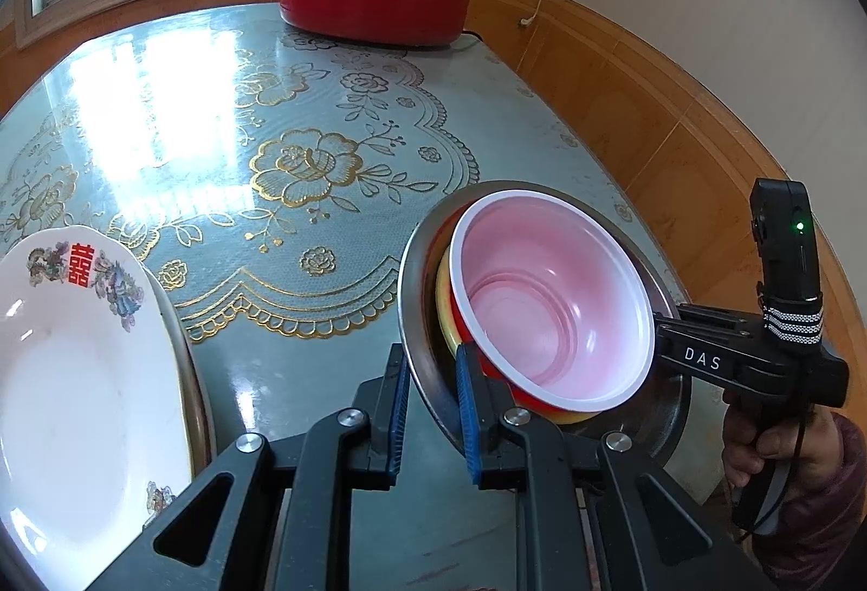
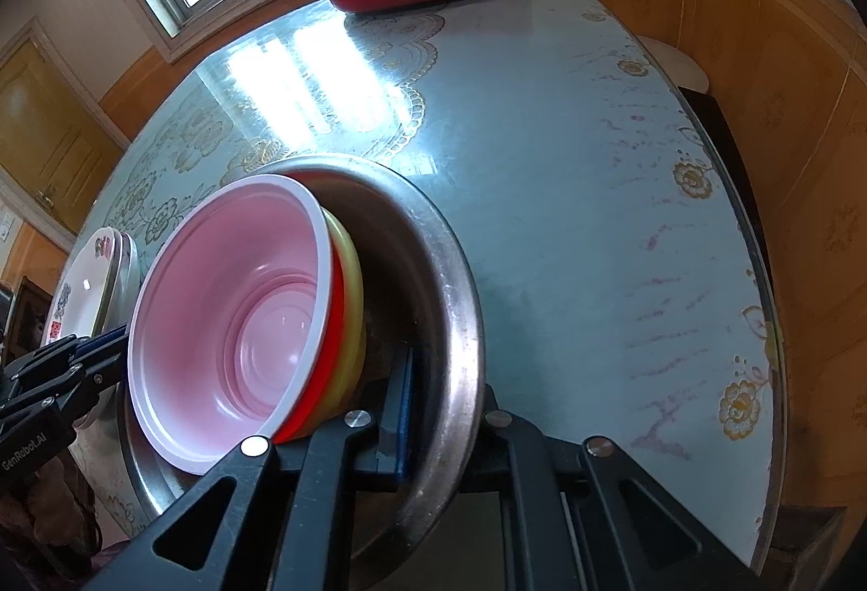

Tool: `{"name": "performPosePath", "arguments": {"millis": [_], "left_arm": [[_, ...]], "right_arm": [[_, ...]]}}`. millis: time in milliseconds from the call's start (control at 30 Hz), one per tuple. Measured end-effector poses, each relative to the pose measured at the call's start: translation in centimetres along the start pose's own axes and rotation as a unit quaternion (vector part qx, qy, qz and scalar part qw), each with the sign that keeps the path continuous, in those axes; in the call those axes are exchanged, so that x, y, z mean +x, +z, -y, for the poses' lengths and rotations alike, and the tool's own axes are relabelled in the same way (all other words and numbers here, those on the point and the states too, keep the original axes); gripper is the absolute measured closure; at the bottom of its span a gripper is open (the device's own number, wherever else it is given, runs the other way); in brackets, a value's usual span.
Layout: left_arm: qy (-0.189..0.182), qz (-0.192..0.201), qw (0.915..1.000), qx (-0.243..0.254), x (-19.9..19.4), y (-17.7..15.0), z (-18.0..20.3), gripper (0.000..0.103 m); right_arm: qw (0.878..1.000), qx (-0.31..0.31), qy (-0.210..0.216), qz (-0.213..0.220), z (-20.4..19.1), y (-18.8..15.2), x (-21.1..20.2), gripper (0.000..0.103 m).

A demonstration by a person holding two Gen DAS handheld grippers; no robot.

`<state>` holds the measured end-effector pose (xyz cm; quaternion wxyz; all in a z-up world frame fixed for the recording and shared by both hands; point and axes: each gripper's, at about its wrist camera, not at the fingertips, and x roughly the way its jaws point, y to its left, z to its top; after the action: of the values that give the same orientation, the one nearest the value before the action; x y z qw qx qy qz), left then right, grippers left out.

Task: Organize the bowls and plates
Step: 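Lift the nested steel bowl with both tools and carry it over the plate stack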

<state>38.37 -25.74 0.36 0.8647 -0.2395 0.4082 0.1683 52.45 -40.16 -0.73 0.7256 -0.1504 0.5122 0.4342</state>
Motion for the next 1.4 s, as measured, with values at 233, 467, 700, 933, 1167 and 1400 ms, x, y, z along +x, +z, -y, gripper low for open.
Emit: {"name": "performPosePath", "arguments": {"millis": [233, 467, 700, 933, 1167, 1400], "left_arm": [[0.007, 0.003, 1.0000, 0.002, -0.1, -0.2, 0.5, 0.086], [0.012, 0.011, 0.9999, 0.005, -0.5, -0.5, 0.7, 0.086], [0.022, 0.027, 0.9993, 0.014, -1.4, -0.7, 1.4, 0.086], [0.028, 0.034, 0.9989, 0.017, -2.0, -1.0, 1.8, 0.086], [0.030, 0.044, 0.9985, 0.014, -2.6, -1.2, 1.9, 0.086], [0.030, 0.056, 0.9978, 0.015, -3.7, -1.4, 1.7, 0.086]], "right_arm": [[1.000, -0.006, 0.001, 0.005, -0.3, -0.4, -0.4, 0.096], [1.000, -0.011, 0.002, 0.004, -0.2, -0.7, -0.5, 0.096], [1.000, -0.015, 0.012, 0.010, 0.0, -0.9, -0.9, 0.096], [1.000, -0.014, 0.019, 0.014, 0.2, -1.3, -1.2, 0.096], [0.999, -0.023, 0.025, 0.026, 0.2, -1.3, -2.0, 0.096], [0.998, -0.030, 0.038, 0.031, -0.2, -1.2, -2.5, 0.096]]}}
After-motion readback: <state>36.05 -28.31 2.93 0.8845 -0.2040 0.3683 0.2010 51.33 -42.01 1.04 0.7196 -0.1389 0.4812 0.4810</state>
